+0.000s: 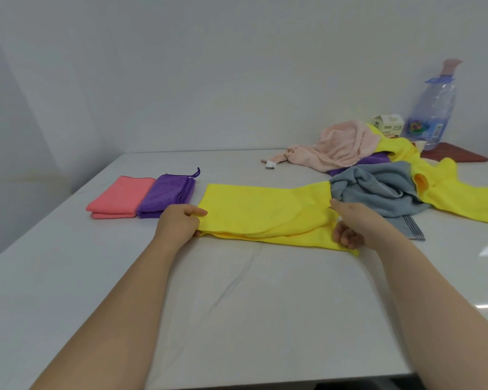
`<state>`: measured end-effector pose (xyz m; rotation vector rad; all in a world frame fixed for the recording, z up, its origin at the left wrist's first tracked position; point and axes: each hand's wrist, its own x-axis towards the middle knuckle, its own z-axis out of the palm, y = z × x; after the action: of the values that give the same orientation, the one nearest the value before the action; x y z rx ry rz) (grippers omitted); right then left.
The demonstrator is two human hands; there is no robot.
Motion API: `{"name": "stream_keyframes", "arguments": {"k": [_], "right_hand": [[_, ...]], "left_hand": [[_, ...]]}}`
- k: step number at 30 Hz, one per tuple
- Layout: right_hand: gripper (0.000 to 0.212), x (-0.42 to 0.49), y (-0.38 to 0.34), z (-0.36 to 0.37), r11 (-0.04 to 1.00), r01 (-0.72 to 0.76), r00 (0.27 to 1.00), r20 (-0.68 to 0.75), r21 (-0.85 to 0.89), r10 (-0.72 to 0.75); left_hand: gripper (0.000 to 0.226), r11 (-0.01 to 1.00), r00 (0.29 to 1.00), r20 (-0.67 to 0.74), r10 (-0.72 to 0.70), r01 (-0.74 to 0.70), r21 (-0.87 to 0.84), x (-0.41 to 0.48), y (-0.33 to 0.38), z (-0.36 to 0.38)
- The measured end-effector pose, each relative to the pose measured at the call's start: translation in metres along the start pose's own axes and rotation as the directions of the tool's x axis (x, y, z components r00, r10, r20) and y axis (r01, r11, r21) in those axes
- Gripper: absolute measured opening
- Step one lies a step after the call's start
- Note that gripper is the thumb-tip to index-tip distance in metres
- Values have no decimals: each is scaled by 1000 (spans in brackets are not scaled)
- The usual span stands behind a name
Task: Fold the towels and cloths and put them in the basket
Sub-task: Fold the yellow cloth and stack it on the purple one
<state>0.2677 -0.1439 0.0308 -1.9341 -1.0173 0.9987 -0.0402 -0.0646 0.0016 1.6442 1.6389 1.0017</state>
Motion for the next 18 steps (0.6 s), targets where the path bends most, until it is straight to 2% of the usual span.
{"name": "stream_keyframes", "arguments": {"k": [2, 4, 8, 12, 13, 15, 18], "right_hand": [[35, 1, 2, -3, 998, 12, 999, 35, 54, -14], [36, 1, 3, -6, 990, -5, 998, 59, 138, -3], [40, 9, 6, -11, 951, 13, 1000, 7, 309, -16], [3, 8, 8, -10, 982, 49, 996, 59, 183, -61], [11, 7, 7, -9, 980, 80, 994, 55, 180, -91], [24, 5, 3, -7, 943, 165, 986, -30, 288, -163], [29, 5, 1, -8, 885, 250, 968, -111, 393, -225]], "left_hand": [[39, 1000, 1000, -1, -12, 12, -6, 1, -1, 0], [34, 1000, 1000, -12, -15, 15, -16, 3, -2, 0], [23, 999, 998, -63, 24, -26, -41, 2, -2, 0], [31, 997, 991, -103, 80, -81, -8, 2, 0, 4], [33, 995, 991, -101, 87, -91, -33, 2, 1, 5], [36, 984, 990, -105, 95, -109, -139, 3, 4, 5], [38, 974, 982, -161, 97, -127, -188, 4, 6, 1]]}}
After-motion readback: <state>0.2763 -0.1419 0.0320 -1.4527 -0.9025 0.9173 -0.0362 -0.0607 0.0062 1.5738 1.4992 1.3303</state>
